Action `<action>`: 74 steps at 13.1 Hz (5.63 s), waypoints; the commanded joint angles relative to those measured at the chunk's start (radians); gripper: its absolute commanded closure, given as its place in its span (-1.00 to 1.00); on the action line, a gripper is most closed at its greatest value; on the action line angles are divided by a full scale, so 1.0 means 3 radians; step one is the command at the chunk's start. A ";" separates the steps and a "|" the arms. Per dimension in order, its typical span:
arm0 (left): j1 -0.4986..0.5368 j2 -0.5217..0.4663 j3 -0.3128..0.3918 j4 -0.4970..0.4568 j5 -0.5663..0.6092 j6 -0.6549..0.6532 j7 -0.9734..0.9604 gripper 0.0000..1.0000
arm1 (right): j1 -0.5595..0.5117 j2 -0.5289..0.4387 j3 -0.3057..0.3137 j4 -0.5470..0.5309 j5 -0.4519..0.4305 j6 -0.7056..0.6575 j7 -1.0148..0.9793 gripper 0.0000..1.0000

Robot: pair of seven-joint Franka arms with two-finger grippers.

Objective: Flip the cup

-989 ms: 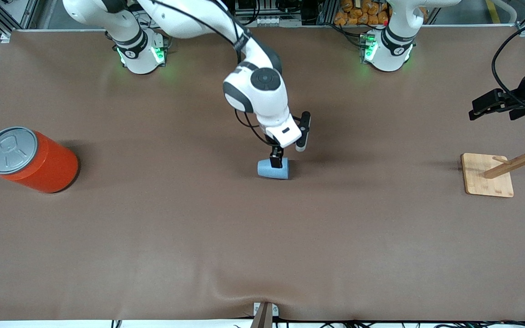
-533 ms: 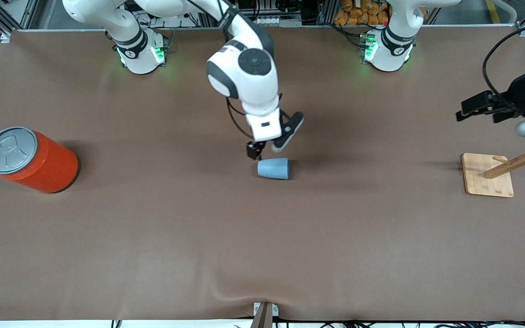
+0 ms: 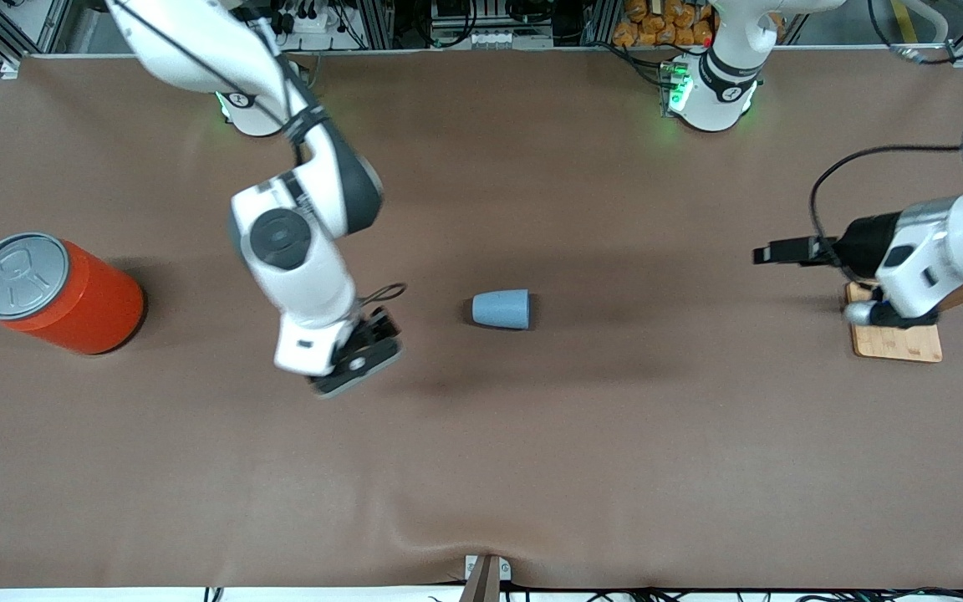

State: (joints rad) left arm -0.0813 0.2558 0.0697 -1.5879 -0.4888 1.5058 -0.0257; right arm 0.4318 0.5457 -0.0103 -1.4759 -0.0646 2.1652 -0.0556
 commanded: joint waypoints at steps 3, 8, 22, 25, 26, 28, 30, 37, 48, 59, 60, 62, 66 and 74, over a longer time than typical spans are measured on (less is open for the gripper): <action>-0.0184 0.0333 -0.0140 -0.0030 -0.0706 0.0221 0.0156 -1.00 | -0.0391 -0.0014 0.0070 0.0026 -0.0010 -0.0109 0.0083 -1.00; -0.0184 0.0528 -0.0564 -0.0361 -0.1014 0.0900 0.0463 -1.00 | -0.0717 -0.0734 0.0060 -0.0550 -0.0056 -0.0488 0.0073 -1.00; -0.0654 0.1520 -0.0657 -0.0480 -0.2731 0.1822 0.2022 -1.00 | -0.1404 -0.1906 0.0065 -0.0782 0.0021 -0.1490 -0.0004 -1.00; -0.0675 0.1602 -0.0657 -0.0465 -0.2834 0.1827 0.2044 -1.00 | -0.1500 -0.1962 0.0019 -0.0782 0.0169 -0.1542 -0.0024 -1.00; -0.0685 0.1637 -0.0657 -0.0459 -0.2931 0.1827 0.2049 -1.00 | -0.1592 -0.1957 0.0014 -0.0772 0.0205 -0.1532 -0.0100 -1.00; -0.0726 0.1653 -0.0657 -0.0459 -0.3003 0.1827 0.2034 -1.00 | -0.1669 -0.1972 0.0014 -0.0772 0.0236 -0.1572 -0.0198 -1.00; -0.0767 0.1694 -0.0657 -0.0459 -0.3110 0.1827 0.2039 -1.00 | -0.1634 -0.1937 0.0039 -0.0589 0.0236 -0.1811 -0.0157 -1.00; -0.0849 0.1740 -0.0657 -0.0424 -0.3218 0.1874 0.2059 0.25 | -0.1562 -0.1967 0.0065 -0.0516 0.0241 -0.2079 0.0129 -1.00; -0.0833 0.1664 -0.0642 -0.0276 -0.3167 0.1848 0.1713 1.00 | -0.1521 -0.1926 0.0050 -0.0194 0.0343 -0.2543 0.0134 -1.00; -0.0747 0.0876 -0.0534 -0.0142 -0.0695 0.1853 0.0229 1.00 | -0.1547 -0.1763 0.0024 -0.0076 0.0654 -0.2544 0.0093 -1.00; -0.0752 0.0820 -0.0458 -0.0152 -0.0454 0.1853 0.0214 1.00 | -0.1572 -0.1717 0.0024 -0.0076 0.0670 -0.2539 0.0098 -1.00; -0.0747 0.0692 -0.0330 -0.0224 0.0037 0.1827 0.0157 1.00 | -0.1633 -0.1691 0.0024 -0.0066 0.0767 -0.2539 0.0098 -1.00; -0.0583 0.0386 -0.0207 -0.0591 0.0743 0.1868 0.0137 1.00 | -0.1807 -0.1579 0.0024 -0.0010 0.0885 -0.2569 0.0078 -1.00; -0.0281 -0.0490 -0.0237 -0.2283 0.1517 0.3221 0.0111 1.00 | -0.1848 -0.1507 0.0019 0.0036 0.0890 -0.2590 0.0083 -1.00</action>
State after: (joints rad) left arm -0.1636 0.1473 0.0108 -2.1754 -0.0599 2.3701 0.0350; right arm -0.1015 0.0789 -0.0119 -1.5027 0.1786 1.4056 -0.0324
